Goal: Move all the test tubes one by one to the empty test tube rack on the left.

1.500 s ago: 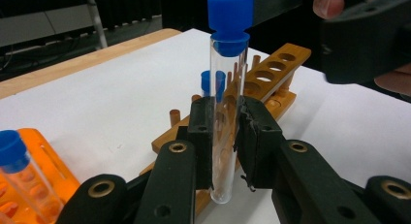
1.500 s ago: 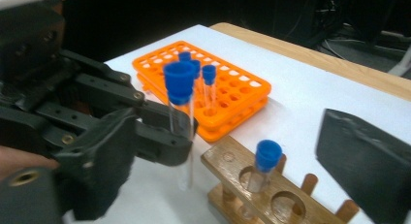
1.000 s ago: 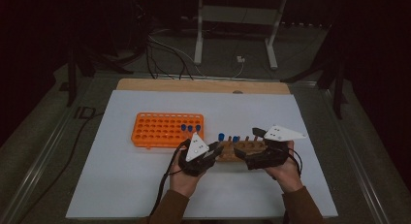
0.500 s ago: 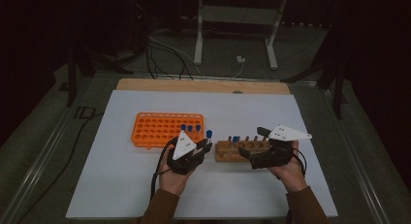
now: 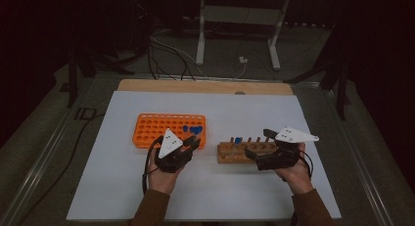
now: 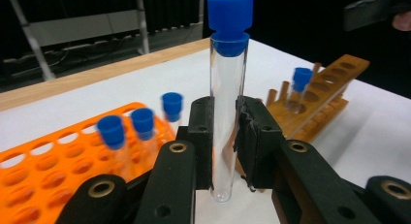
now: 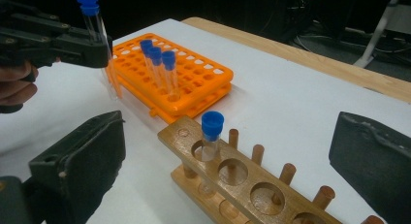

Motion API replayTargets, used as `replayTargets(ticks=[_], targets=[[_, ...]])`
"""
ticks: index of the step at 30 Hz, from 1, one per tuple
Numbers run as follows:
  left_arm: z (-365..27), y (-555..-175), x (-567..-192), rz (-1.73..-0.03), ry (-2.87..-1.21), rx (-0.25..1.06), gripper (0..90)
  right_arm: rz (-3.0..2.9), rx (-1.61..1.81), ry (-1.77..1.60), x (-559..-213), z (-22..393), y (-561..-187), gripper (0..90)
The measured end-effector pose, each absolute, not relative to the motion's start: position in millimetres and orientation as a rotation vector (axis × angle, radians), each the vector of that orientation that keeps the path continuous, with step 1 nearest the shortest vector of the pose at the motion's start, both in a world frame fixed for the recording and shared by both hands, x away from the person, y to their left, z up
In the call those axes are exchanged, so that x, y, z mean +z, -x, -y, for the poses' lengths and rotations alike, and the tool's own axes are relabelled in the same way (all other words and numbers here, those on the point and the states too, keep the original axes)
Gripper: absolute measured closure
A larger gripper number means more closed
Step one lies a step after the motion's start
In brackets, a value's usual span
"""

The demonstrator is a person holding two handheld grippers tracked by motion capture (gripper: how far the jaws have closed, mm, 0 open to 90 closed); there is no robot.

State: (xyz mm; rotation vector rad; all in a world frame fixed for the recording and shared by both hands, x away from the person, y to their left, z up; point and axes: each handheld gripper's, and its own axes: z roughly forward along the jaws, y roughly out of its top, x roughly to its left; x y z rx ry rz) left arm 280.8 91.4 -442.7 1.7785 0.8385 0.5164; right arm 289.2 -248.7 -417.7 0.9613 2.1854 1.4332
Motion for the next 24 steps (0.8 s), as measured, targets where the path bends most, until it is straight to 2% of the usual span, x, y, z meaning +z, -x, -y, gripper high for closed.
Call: replayTargets(ticks=[24], targets=[[-119.0, -306.1, -453.4, -0.935, -1.752, 0.611, 77.0, -2.18, 1.444, -0.968, -418.1, 250.0, -289.4, 0.1]])
